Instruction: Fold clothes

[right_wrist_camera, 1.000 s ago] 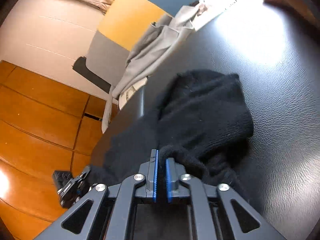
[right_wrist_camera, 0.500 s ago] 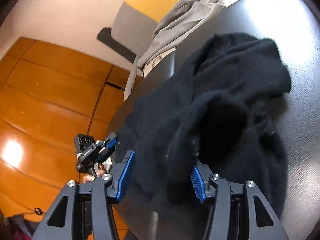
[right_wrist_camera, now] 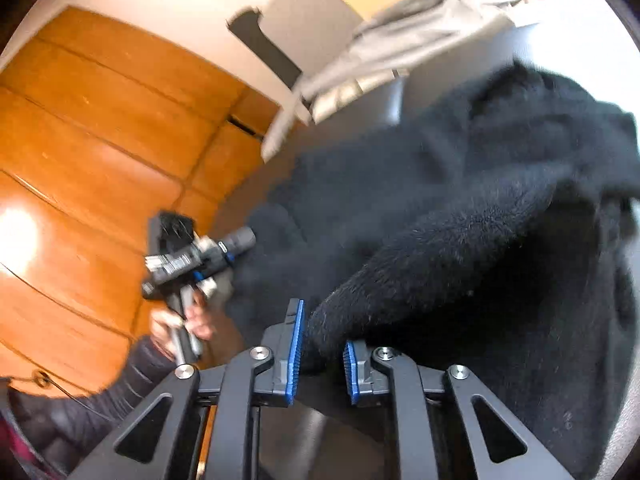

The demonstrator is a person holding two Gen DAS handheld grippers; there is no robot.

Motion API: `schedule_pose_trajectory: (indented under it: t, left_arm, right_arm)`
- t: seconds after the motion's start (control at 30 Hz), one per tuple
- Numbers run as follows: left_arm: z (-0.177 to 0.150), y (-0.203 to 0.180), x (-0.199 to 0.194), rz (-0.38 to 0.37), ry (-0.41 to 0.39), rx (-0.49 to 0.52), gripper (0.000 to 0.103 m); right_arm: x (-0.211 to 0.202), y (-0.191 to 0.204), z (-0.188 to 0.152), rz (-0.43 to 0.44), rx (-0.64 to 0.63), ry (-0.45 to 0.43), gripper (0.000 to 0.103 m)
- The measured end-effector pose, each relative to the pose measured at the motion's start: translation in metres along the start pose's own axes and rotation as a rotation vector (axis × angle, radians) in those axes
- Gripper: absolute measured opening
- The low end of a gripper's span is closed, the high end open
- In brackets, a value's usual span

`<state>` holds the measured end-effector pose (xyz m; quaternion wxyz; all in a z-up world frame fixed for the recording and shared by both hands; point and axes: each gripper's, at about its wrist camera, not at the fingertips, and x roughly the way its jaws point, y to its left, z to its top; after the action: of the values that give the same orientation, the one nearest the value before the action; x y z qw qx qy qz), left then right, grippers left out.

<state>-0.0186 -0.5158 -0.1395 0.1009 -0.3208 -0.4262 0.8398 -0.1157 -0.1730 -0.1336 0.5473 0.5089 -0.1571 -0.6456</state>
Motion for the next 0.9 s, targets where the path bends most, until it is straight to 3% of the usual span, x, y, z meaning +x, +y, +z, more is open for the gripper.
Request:
schedule_pose_trajectory:
  t: [0.17, 0.3, 0.37, 0.53, 0.67, 0.83, 0.9]
  left_arm:
    - [0.030, 0.004, 0.006, -0.006, -0.076, -0.072, 0.008]
    - [0.045, 0.021, 0.021, 0.031, -0.098, -0.140, 0.014]
    - [0.050, 0.033, 0.027, 0.055, -0.098, -0.190, 0.024]
    - [0.051, 0.055, 0.013, 0.095, -0.161, -0.268, 0.027]
    - [0.044, 0.048, -0.001, 0.195, -0.145, -0.147, 0.027]
    - [0.029, 0.022, -0.001, 0.328, -0.078, 0.119, 0.030]
    - [0.025, 0.019, 0.002, 0.352, -0.043, 0.165, 0.031]
  right_arm:
    - [-0.021, -0.011, 0.042, 0.021, 0.058, -0.159, 0.015]
    - [-0.021, -0.042, 0.082, -0.003, 0.152, -0.221, 0.015]
    - [-0.014, -0.057, 0.094, -0.015, 0.207, -0.220, 0.017]
    - [-0.002, -0.081, 0.106, -0.029, 0.287, -0.202, 0.026]
    - [-0.024, -0.066, 0.103, -0.007, 0.207, -0.205, 0.031]
    - [-0.054, -0.034, 0.092, -0.179, -0.004, -0.195, 0.045]
    - [-0.061, -0.029, 0.086, -0.232, -0.054, -0.184, 0.048]
